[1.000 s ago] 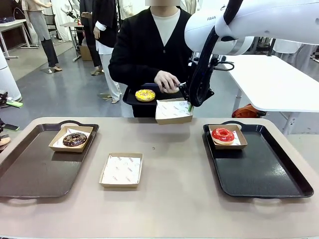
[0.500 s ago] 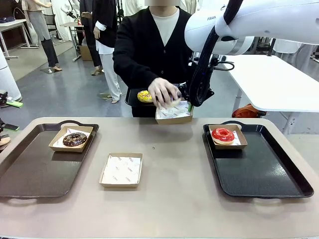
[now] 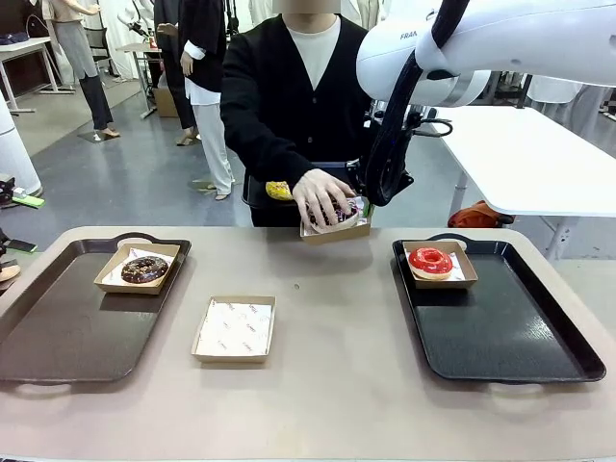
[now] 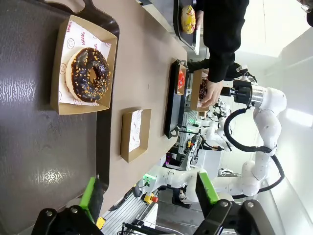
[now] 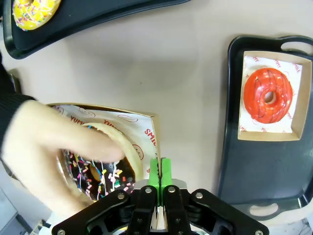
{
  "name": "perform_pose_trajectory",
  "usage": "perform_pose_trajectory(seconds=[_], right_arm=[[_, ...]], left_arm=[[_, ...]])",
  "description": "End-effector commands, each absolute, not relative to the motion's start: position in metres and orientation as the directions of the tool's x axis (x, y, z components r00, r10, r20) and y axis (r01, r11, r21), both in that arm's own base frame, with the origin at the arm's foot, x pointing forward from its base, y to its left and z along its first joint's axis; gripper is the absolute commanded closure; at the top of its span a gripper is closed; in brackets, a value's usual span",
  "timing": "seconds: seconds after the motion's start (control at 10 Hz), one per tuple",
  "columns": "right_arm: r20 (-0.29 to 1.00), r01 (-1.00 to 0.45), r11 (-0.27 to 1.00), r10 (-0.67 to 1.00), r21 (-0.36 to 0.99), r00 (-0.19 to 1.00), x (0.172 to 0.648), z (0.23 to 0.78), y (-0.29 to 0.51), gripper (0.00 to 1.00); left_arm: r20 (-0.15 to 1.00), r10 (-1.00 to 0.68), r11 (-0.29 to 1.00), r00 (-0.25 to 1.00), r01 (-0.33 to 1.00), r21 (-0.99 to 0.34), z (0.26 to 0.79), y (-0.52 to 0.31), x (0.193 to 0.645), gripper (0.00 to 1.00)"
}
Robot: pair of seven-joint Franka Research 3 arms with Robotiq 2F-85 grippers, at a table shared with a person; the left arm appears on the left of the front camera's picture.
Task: Individually package the donuts and arrange them on the tray.
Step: Place the picked Paper togo box on the Handle tray while simultaneously picking up another Paper togo box from the table with the other hand.
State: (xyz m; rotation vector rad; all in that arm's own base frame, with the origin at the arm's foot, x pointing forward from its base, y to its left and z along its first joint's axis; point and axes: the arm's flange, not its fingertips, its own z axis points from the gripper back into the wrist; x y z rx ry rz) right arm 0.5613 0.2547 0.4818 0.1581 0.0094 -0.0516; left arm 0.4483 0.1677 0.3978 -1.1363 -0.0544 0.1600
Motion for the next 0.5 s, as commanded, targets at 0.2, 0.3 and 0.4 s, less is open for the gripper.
perform_pose_trajectory(seconds=[0.2, 0.3, 0.4], right_arm=[[-0.011, 0.053, 0.986, -0.052, 0.157, 0.999, 0.5591, 0.4829, 0.2531, 1.00], [-0.011, 0.053, 0.986, -0.052, 0.157, 0.999, 0.5591, 0.4829, 0.2531, 1.00], [-0.011, 0.053, 0.986, -0.052, 0.157, 0.999, 0.5591, 0.4829, 0.2531, 1.00]], left_arm=[[-0.032, 0.154, 0.402, 0.988, -0.092, -0.911, 0.4019, 0.1668, 0.4476, 0.00], [-0.032, 0.154, 0.402, 0.988, -0.092, -0.911, 0.4019, 0.1668, 0.4476, 0.00], [-0.032, 0.154, 0.402, 0.988, -0.092, -0.911, 0.4019, 0.1668, 0.4476, 0.00]])
